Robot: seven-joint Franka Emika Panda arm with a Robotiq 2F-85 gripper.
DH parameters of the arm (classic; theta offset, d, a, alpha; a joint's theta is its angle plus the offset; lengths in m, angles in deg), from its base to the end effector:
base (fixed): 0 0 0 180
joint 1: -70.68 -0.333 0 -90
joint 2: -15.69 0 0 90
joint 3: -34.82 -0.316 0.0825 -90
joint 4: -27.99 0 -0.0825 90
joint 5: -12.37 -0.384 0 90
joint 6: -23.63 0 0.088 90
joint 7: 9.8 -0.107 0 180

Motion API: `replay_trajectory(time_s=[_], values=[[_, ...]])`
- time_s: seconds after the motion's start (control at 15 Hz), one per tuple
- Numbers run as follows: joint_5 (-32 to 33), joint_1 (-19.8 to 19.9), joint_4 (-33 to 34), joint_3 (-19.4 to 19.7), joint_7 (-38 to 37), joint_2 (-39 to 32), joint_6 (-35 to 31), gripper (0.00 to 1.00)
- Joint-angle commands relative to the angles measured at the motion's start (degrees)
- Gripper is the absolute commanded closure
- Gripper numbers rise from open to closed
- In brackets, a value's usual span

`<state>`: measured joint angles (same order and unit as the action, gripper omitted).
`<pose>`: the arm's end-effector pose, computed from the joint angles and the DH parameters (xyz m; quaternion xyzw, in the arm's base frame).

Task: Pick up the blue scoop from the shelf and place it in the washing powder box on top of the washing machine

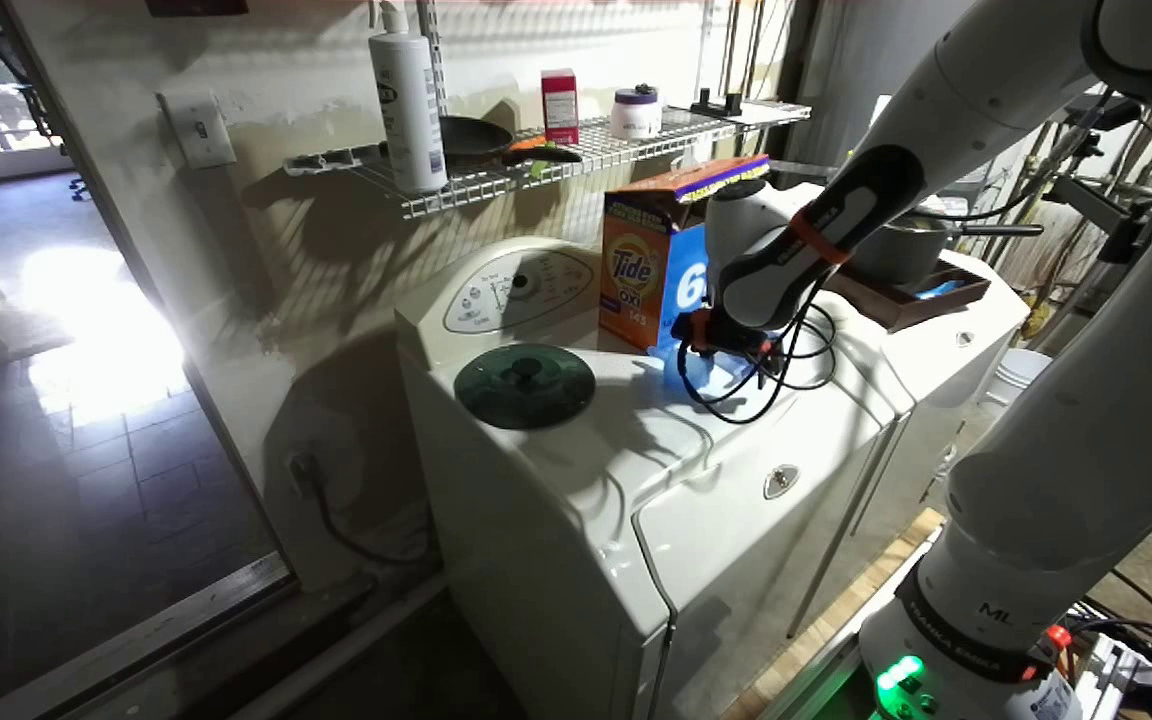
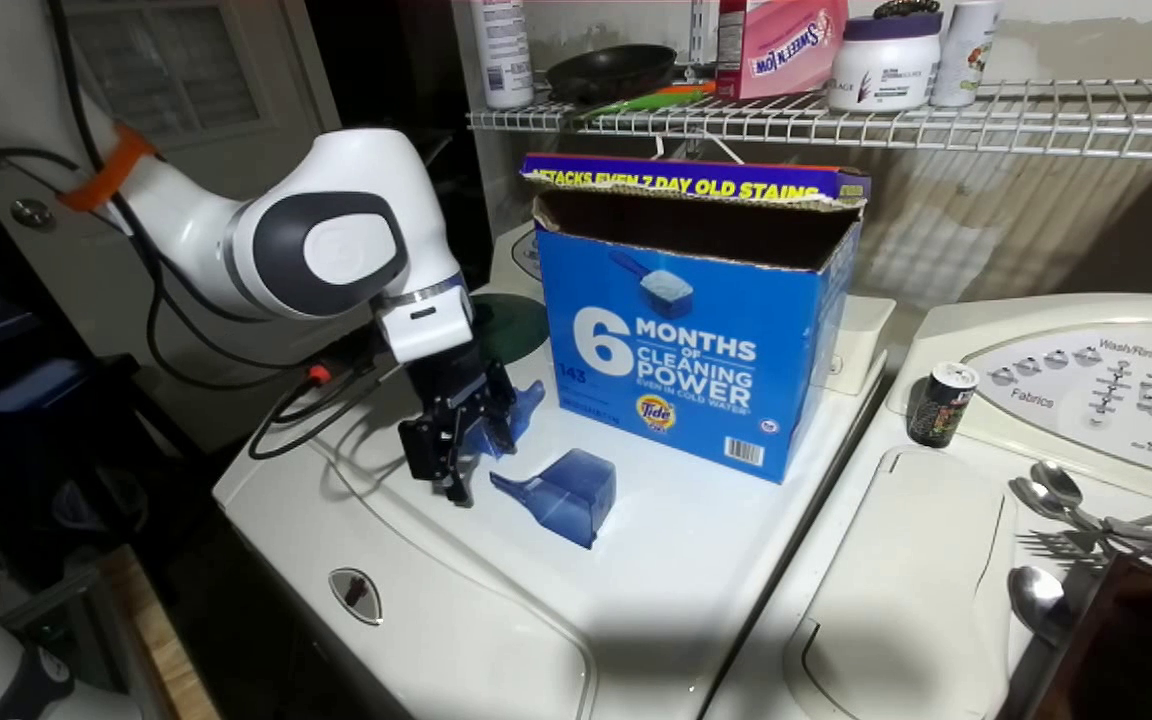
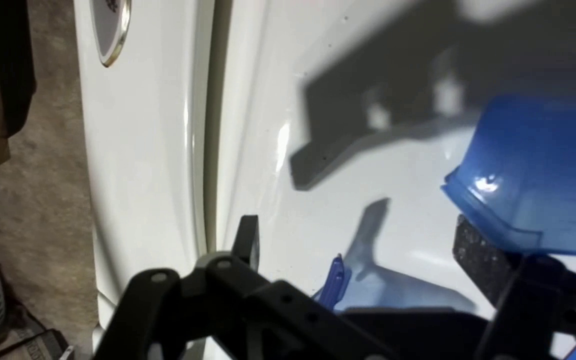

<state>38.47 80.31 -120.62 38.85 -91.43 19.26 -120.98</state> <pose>0.4254 -0.0987 0.2778 0.7930 -0.5957 0.0688 0.1079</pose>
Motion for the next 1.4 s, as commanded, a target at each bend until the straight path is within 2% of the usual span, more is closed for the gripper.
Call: replay_trajectory(time_s=[0.0,0.27,0.67,0.73,0.87,1.07,1.33], values=[[2.7,0.1,0.6,0.4,-0.1,1.7,5.0,0.00],[7.0,0.5,2.0,0.4,-0.7,1.4,7.6,0.00],[8.9,0.7,3.1,1.2,-1.4,-0.5,5.2,0.00],[8.9,0.7,3.1,1.3,-1.5,-0.7,5.1,0.23],[8.9,0.7,3.2,1.5,-1.6,-1.2,4.6,0.32],[9.0,0.7,3.1,1.9,-1.6,-1.6,4.2,0.56],[9.1,0.6,3.1,2.1,-1.6,-1.6,4.4,0.82]])
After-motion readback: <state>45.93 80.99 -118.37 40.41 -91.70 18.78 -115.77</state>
